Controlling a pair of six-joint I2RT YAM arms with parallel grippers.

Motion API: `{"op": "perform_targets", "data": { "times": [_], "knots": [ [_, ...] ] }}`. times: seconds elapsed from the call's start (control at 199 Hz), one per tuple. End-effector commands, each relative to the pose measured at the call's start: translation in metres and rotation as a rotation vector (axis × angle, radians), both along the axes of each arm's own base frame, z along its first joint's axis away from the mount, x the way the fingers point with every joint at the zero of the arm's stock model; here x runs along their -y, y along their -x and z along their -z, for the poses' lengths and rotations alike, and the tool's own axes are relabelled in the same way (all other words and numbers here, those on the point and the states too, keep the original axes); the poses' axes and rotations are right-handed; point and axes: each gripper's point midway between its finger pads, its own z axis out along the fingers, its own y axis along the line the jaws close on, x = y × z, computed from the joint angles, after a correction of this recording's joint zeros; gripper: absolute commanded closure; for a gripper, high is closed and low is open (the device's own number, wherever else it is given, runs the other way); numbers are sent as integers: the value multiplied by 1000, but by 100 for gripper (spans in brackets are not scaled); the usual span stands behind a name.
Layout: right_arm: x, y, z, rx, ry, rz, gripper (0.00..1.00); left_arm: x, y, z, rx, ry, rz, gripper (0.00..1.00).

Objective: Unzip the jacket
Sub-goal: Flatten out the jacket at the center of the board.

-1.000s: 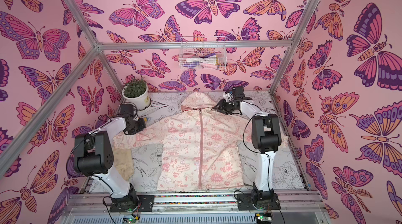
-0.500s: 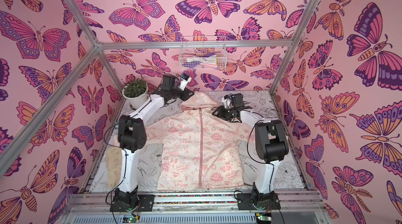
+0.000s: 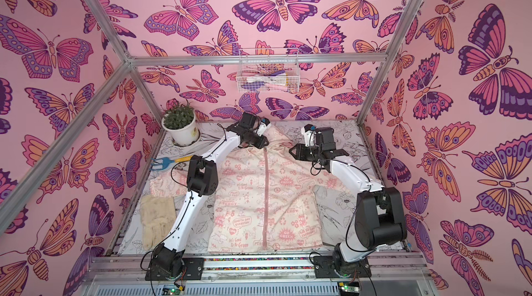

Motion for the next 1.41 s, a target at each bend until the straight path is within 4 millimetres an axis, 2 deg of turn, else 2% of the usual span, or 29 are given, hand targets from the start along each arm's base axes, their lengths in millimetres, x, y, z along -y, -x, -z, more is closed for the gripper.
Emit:
{"op": "perform_targets", "data": {
  "times": [0.0, 0.156, 0.371, 0.497, 0.557, 0.663, 0.793, 1.019, 1.029, 1.049, 1.124, 1.4],
  "knots": [
    [4, 5, 2, -10, 13, 3, 58, -17, -8, -38, 49, -4, -43, 70],
    [-1, 8, 7, -35, -8, -7, 57, -28, 6, -55, 55, -7, -6, 70],
    [-7, 12, 12, -60, -19, -37, 57, -33, 62, -57, 3, 82, 254, 78],
    [-6, 14, 15, -67, -11, -41, 57, -45, 79, -50, -20, 50, 312, 82],
    [-6, 14, 15, -67, -12, -40, 57, -51, 79, -39, -35, 3, 316, 85],
    [-7, 14, 14, -65, -15, -43, 57, -58, 74, -21, -59, -84, 297, 85],
    [-7, 14, 13, -63, -16, -43, 56, -63, 59, -7, -44, -172, 248, 75],
    [-4, 14, 14, -67, 6, -42, 56, -58, 40, -7, 4, -200, 219, 72],
    [-5, 13, 23, -87, 10, -43, 56, -58, 39, -7, 5, -201, 220, 72],
    [-5, 13, 27, -97, 12, -42, 56, -57, 38, -8, 11, -202, 221, 71],
    [-5, 13, 29, -104, 14, -41, 56, -56, 35, -6, 17, -204, 223, 71],
    [-5, 12, 38, -130, 15, -42, 56, -35, 46, -5, 13, -147, 295, 68]
  ]
}}
